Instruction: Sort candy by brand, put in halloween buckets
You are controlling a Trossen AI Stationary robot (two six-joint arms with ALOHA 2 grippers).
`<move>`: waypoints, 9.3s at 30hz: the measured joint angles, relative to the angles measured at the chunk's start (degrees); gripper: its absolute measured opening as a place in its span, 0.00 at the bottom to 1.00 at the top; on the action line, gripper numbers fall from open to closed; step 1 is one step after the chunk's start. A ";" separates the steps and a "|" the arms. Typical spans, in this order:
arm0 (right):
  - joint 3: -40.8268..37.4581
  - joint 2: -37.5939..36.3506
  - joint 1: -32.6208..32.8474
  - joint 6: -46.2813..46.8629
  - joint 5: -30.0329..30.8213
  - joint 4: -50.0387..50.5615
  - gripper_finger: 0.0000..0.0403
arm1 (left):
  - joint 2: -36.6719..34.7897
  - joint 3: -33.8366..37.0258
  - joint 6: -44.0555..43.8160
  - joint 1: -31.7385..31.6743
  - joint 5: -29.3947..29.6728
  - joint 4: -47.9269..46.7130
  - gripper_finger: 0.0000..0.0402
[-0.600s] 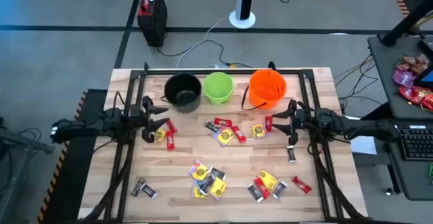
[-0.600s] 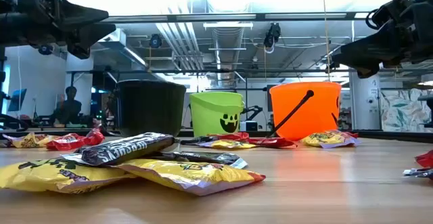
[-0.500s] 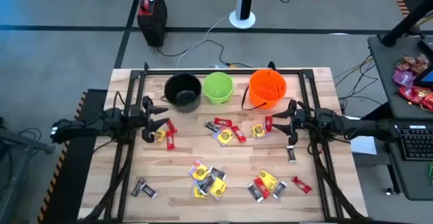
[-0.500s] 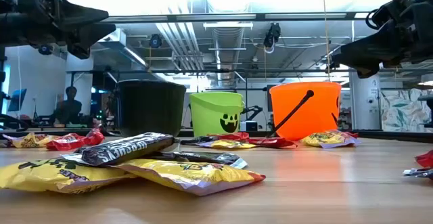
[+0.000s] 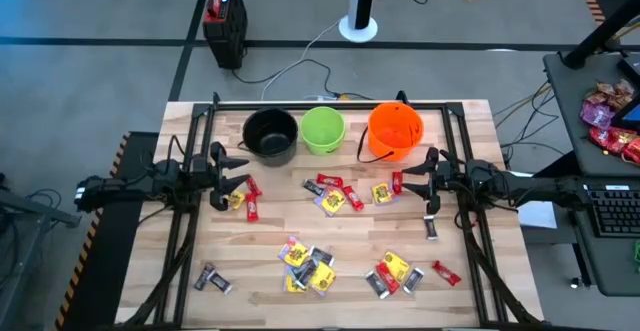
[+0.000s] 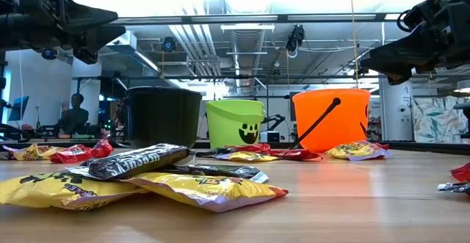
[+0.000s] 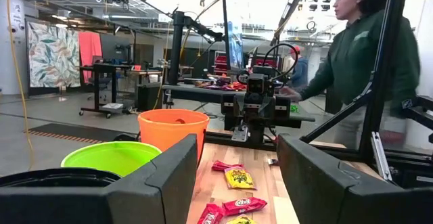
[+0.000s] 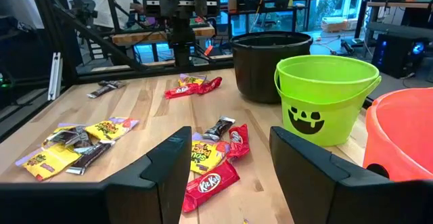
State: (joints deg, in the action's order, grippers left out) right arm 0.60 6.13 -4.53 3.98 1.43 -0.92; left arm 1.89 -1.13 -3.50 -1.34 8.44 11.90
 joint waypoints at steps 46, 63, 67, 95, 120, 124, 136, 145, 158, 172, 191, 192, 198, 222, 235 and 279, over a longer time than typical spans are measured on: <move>0.00 0.01 0.00 10.00 -1.35 -0.46 0.48 | 0.01 0.00 0.00 -0.01 -0.01 0.00 0.47; 25.98 15.10 0.02 29.57 10.49 15.26 0.48 | 0.00 0.00 -0.01 0.00 0.00 0.00 0.47; 36.12 23.30 0.06 46.45 13.20 29.19 0.48 | 0.02 0.00 -0.25 0.01 0.01 0.04 0.47; 82.53 71.24 -0.11 33.92 6.97 68.27 0.48 | 3.60 -16.01 -39.78 0.13 4.22 -15.85 0.47; 82.40 91.75 0.54 36.62 -4.35 66.55 0.48 | 32.88 -44.22 -33.79 0.13 6.06 -59.52 0.47; 82.40 93.26 0.93 37.49 -4.34 65.98 0.48 | 34.43 -43.89 -36.97 0.11 6.68 -59.68 0.47; 82.40 101.51 5.01 39.31 -0.45 55.81 0.48 | 37.57 -46.32 -35.60 0.11 7.06 -57.27 0.47; 82.36 104.67 4.61 39.50 -1.25 55.49 0.48 | 37.42 -48.68 -32.78 0.12 8.54 -57.33 0.47; 81.98 105.12 4.24 37.65 -0.37 55.22 0.66 | 38.73 -48.33 -32.58 0.11 8.79 -57.35 0.47; 75.36 104.72 4.04 35.42 -5.49 49.06 0.46 | 39.28 -48.28 -31.27 0.13 9.19 -56.59 0.47; 80.26 98.74 4.11 33.13 -8.05 56.77 0.10 | 39.51 -48.24 -30.27 0.10 9.20 -54.28 0.47; 81.06 97.75 4.02 33.07 -8.06 56.63 0.10 | 39.50 -48.25 -30.10 0.10 9.19 -54.03 0.47; 88.51 93.50 0.51 31.69 -5.68 51.54 0.10 | 39.67 -48.68 -30.00 0.13 9.14 -52.30 0.47; 103.95 104.95 -21.49 21.52 -4.44 45.13 0.47 | 39.43 -48.65 -36.88 0.15 7.04 -50.22 0.47; 115.08 99.95 -18.13 14.10 2.04 60.82 0.56 | 41.97 -48.65 -49.53 0.16 -1.00 -56.69 0.47; 89.85 74.91 -16.83 10.01 -3.59 52.39 0.61 | 66.42 -37.85 -57.13 1.97 -2.60 -71.51 0.47</move>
State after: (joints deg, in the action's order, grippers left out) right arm 90.45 81.04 -21.36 13.99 -2.16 51.46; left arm 68.31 -38.97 -60.63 0.63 5.84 -59.61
